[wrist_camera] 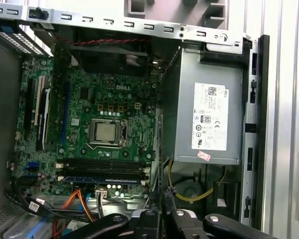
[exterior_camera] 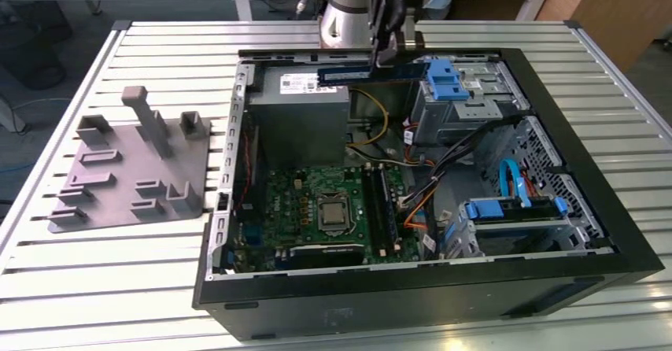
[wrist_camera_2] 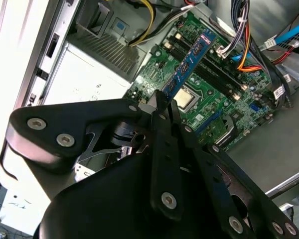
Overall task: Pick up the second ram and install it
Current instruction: 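Pick up the second ram and move it above second insertion slot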
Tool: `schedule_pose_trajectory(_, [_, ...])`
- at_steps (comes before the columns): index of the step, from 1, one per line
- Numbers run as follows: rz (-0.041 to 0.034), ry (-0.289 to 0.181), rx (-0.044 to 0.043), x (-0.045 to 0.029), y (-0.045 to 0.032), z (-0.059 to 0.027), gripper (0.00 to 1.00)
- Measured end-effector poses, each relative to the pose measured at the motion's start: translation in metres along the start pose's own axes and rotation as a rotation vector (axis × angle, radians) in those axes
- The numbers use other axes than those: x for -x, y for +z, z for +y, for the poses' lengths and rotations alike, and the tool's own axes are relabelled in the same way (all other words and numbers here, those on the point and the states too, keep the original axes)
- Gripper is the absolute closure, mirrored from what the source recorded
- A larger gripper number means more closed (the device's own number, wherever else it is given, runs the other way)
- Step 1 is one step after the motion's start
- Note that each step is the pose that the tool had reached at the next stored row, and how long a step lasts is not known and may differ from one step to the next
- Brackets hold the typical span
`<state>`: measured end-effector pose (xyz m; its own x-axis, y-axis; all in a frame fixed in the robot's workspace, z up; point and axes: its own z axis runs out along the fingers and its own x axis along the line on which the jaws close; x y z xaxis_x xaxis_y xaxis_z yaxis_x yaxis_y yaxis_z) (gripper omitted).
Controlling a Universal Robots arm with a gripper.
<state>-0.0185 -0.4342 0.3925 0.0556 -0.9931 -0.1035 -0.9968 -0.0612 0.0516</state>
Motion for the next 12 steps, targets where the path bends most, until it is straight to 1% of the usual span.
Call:
schedule_pose_trajectory(7, [0.0, 0.0, 0.0004, -0.0007, -0.0006, -0.0131, 0.86])
schedule_pose_trajectory(12, [-0.0001, 0.0, 0.0008, -0.0014, -0.001, -0.0247, 0.86])
